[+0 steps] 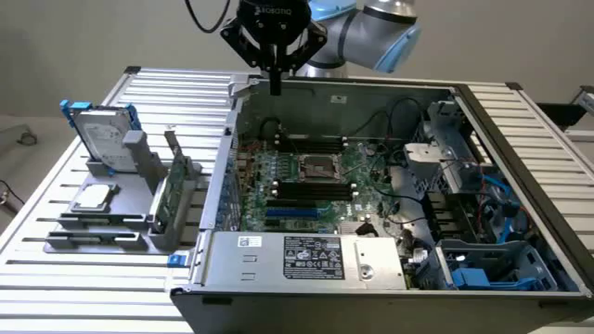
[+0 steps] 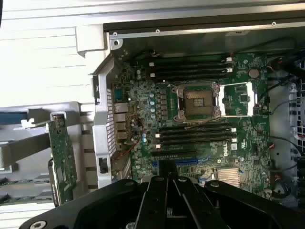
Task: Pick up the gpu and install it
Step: 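Reach for the gpu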
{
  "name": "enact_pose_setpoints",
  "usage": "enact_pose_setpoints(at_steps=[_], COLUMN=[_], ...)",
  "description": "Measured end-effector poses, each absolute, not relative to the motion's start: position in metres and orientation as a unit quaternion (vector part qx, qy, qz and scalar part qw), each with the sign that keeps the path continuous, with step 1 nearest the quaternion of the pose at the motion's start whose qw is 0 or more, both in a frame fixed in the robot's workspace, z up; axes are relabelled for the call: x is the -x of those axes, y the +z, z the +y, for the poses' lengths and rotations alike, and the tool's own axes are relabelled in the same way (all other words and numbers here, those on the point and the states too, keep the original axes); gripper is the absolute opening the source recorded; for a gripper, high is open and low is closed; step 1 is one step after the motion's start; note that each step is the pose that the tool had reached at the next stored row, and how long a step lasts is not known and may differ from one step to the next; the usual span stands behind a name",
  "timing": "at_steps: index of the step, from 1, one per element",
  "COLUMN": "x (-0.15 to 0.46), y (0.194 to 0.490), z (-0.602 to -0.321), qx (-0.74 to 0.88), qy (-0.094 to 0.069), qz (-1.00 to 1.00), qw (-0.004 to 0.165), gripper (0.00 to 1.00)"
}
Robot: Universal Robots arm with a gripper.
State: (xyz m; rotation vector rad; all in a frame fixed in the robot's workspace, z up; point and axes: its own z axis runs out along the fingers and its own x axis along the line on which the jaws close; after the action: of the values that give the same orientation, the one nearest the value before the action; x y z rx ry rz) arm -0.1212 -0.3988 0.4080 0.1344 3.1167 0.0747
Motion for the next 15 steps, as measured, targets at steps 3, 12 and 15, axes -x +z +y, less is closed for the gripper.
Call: enact_pose_setpoints(at_steps=[3, 12, 15], x=[0.121, 0.126, 0.137], y=[0.408, 0.408, 0.406], z=[-0.399, -0.399, -0.399], qx=[-0.043, -0.044, -0.044], qy=[0.024, 0.023, 0.022], qz=[0.999, 0.999, 0.999], qw=[0.011, 0.002, -0.007], gripper=[0.11, 0.11, 0.11])
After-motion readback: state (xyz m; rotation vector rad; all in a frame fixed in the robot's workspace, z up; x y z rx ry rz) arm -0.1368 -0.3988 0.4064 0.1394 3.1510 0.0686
